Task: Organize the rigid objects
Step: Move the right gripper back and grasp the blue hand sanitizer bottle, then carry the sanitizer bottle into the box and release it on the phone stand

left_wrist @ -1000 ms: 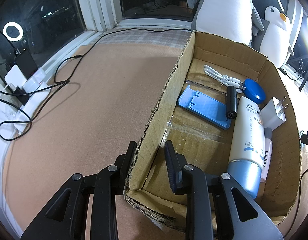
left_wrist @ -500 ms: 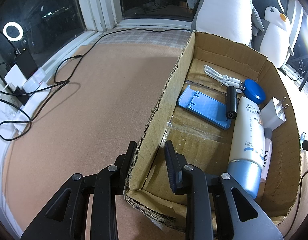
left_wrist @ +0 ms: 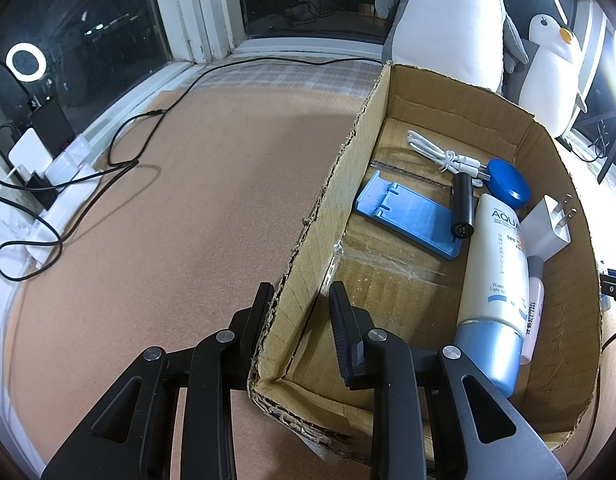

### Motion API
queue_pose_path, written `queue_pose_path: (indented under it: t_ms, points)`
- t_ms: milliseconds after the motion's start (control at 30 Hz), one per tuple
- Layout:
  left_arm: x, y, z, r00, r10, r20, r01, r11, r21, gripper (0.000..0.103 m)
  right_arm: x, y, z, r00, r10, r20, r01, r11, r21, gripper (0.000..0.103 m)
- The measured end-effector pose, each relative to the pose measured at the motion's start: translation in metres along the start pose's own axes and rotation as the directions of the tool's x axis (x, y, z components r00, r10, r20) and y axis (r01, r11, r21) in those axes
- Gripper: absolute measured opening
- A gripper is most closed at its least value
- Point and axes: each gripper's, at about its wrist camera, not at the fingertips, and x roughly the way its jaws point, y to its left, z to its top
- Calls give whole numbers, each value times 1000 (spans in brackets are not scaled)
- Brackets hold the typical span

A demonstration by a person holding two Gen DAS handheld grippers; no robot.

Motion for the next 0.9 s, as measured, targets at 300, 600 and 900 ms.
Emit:
queue_pose_path:
  t_ms: [300, 600, 900]
  points:
    - [0, 0, 0, 1000, 0, 0, 0, 1000, 0, 25, -8, -7, -4, 999, 18, 27, -18, 1000, 12, 28]
    - [0, 0, 0, 1000, 0, 0, 0, 1000, -2, 25, -51, 8, 9, 981, 95, 172, -96, 995, -3, 27]
    - [0, -1, 1, 1000, -1, -1, 1, 1000, -3, 25, -88, 76, 32, 933, 255, 255, -223, 963, -149, 28]
